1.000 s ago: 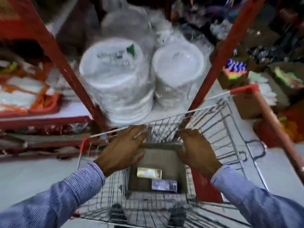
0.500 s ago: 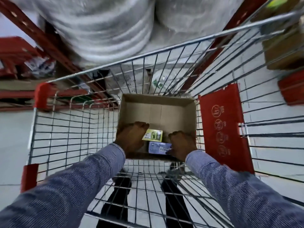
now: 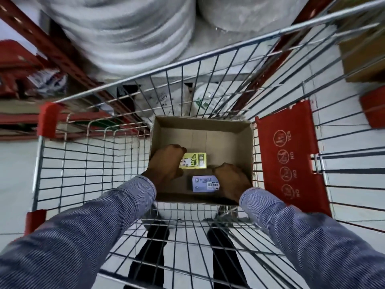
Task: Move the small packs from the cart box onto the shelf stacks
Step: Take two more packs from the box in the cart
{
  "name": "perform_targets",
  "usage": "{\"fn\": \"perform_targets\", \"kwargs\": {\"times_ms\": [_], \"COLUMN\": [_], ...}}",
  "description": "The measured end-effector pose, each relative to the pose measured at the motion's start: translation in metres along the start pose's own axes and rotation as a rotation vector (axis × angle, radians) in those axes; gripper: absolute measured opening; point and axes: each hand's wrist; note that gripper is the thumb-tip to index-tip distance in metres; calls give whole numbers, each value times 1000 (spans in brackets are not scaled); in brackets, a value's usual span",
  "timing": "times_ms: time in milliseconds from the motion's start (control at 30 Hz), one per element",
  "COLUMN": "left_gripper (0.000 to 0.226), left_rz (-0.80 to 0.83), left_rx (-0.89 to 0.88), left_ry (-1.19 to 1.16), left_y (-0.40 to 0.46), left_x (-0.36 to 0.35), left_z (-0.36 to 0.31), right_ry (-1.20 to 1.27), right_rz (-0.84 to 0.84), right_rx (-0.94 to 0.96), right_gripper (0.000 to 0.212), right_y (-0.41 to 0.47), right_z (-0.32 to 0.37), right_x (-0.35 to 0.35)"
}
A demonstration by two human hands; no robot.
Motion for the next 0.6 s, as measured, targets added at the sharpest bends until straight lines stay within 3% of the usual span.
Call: {"fn": "perform_targets", "kwargs": {"times_ms": [100,233,333,500,600], "left_gripper": [57,45,31,55,65], "left_rz": [-105,-300,-439,-655,-779], "left_rx": [62,109,139,208,258], "left_ry": [-43,-94,-101,-31,22], "left_y": [-14,-56,-98,-177,-223], "left_x": [39,115,183,298,363], "left_z": [6,18,27,37,41], "right_ry": [-75,-143,-166,-154,-192], "right_rz": [-45,-55,-196,-426,-533], "right_rx": [37,76,123,241,303], "right_gripper": [25,52,53,41,45], "right_y": [-8,-33,-65,-135,-179], "right_z": [11,43,76,133,171], "right_x": [31,100,163,263,321]}}
Point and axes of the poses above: each hand's wrist, its own y-axis towards the middle knuckle, its own x-axis out of the back of the hand, z = x × y, and after that the axes turned 13 degrees about y, right-handed
